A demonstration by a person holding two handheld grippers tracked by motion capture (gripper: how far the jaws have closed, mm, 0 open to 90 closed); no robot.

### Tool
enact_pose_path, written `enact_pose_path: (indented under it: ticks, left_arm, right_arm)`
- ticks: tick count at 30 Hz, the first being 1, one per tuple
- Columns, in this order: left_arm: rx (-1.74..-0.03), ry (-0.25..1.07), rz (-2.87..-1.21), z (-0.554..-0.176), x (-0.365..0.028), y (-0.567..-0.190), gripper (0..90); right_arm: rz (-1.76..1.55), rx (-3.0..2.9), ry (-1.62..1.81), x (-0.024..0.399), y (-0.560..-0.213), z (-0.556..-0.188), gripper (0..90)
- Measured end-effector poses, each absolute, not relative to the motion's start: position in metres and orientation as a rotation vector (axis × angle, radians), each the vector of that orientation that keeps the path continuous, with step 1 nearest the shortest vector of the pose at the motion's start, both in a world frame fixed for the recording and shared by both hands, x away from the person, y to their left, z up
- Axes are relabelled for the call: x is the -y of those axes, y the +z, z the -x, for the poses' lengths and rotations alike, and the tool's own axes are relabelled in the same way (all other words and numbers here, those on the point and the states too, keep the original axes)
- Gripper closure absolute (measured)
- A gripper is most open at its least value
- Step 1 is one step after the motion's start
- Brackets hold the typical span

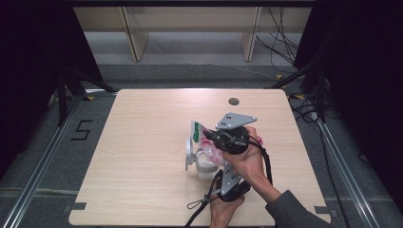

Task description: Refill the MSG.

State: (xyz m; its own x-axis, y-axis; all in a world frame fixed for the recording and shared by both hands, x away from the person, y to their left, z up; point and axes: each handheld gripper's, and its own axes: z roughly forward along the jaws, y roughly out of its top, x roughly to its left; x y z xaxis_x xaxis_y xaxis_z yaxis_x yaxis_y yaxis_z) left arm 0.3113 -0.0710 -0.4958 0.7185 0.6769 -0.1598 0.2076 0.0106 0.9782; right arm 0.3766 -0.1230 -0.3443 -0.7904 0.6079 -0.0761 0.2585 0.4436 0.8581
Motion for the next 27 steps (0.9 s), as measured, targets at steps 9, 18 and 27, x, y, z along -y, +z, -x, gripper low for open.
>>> enact_pose_path:
  ticks: [9, 18, 27]
  left_arm:
    - [-0.750, 0.429, -1.551, -0.3116, 0.0710, -0.4960, 72.7]
    - [-0.748, 0.427, -1.545, -0.3112, 0.0701, -0.4947, 72.7]
    - [-0.750, 0.422, -1.547, -0.3111, 0.0707, -0.4953, 72.6]
  right_arm:
    - [-0.748, -2.323, 1.288, 0.1222, -0.3445, -0.3760, 90.0]
    - [-0.768, -2.310, 1.315, 0.1221, -0.3440, -0.3758, 90.0]
    - [-0.768, -2.323, 1.304, 0.1211, -0.3456, -0.3766, 90.0]
